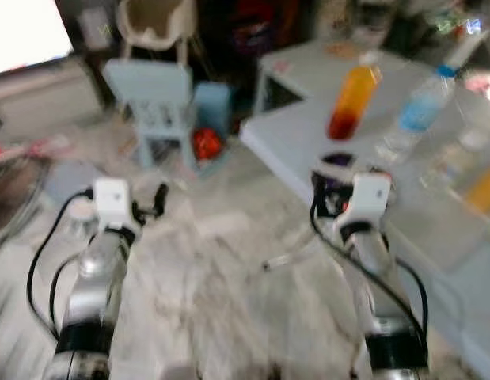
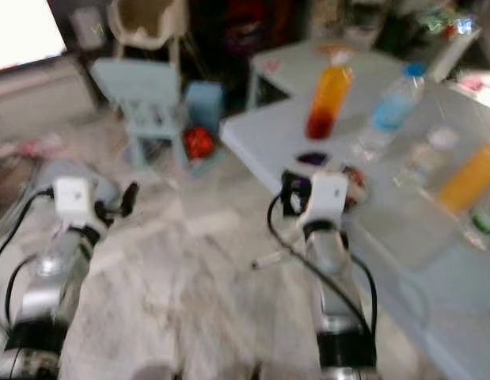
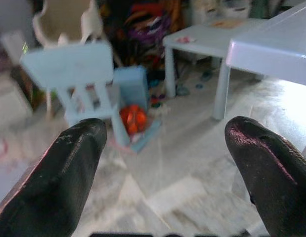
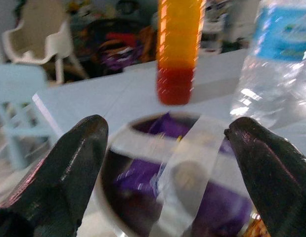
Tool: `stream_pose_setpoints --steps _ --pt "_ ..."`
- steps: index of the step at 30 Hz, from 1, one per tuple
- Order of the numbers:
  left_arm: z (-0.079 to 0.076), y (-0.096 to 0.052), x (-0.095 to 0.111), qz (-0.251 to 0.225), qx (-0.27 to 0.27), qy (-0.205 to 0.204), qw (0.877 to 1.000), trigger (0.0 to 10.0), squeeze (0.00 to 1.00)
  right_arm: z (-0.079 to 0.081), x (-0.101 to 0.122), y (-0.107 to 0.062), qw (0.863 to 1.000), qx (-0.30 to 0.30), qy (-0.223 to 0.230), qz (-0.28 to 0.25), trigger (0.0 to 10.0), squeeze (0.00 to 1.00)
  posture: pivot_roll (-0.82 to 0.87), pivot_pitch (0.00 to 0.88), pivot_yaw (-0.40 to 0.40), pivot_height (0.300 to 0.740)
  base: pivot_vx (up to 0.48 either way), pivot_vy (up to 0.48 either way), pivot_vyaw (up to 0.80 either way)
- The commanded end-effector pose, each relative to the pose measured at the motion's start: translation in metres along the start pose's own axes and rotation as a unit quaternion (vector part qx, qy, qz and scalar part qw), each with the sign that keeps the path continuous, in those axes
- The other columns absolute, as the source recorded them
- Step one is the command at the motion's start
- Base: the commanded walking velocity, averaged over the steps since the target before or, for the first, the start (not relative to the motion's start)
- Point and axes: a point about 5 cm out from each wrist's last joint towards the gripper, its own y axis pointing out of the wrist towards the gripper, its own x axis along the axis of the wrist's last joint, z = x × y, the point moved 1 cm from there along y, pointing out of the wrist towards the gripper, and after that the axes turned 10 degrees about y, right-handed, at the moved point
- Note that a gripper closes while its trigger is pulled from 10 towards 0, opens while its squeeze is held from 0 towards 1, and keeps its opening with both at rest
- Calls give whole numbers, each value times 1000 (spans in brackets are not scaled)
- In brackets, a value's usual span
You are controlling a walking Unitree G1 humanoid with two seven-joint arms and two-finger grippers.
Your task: Restocking fridge
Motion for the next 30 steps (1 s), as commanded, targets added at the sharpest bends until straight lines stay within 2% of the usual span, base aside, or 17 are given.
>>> stream_pose_setpoints --steps 1,3,4,6,13,16,21,24,27,30 --pt "11 -5 0 -2 13 8 1000 10000 0 11 4 -1 1000 17 9 -6 10000 0 74 0 -18 740 0 446 -594" --pt "13 -12 -5 8 24 -16 1000 10000 0 8 1 -7 1000 12 4 -3 10000 0 75 0 -17 740 0 450 0" --pt "14 -18 -7 7 26 -18 999 10000 0 4 -1 -13 1000 10 1 1 10000 0 73 0 -17 740 0 450 0" --pt "16 -22 -8 7 36 -22 999 10000 0 1 -3 -18 1000 8 -1 2 10000 0 73 0 -20 740 0 444 0" --pt "17 -14 -1 -3 37 -20 999 10000 0 6 5 -13 1000 18 -16 -16 10000 0 70 0 -24 740 0 437 0" --pt "16 -11 5 -12 25 -3 1000 10000 0 8 9 -13 999 23 -27 -22 10000 0 70 0 -22 740 0 437 0" --pt "11 -19 3 -15 11 26 999 10000 0 3 4 -20 999 9 -33 -14 10000 0 65 0 -11 740 0 175 -362" --pt "10 -30 -6 -1 14 14 1000 10000 0 -6 5 -27 999 -7 -32 -16 10000 0 61 0 -8 740 0 0 -213" --pt "15 -47 -20 25 40 11 999 10000 0 -29 -2 -47 998 -59 -30 2 10000 0 70 0 -12 740 0 0 0" --pt "16 -57 -27 36 55 3 998 10000 0 -39 -8 -61 996 -75 -36 15 10000 0 62 0 -4 740 0 0 0"
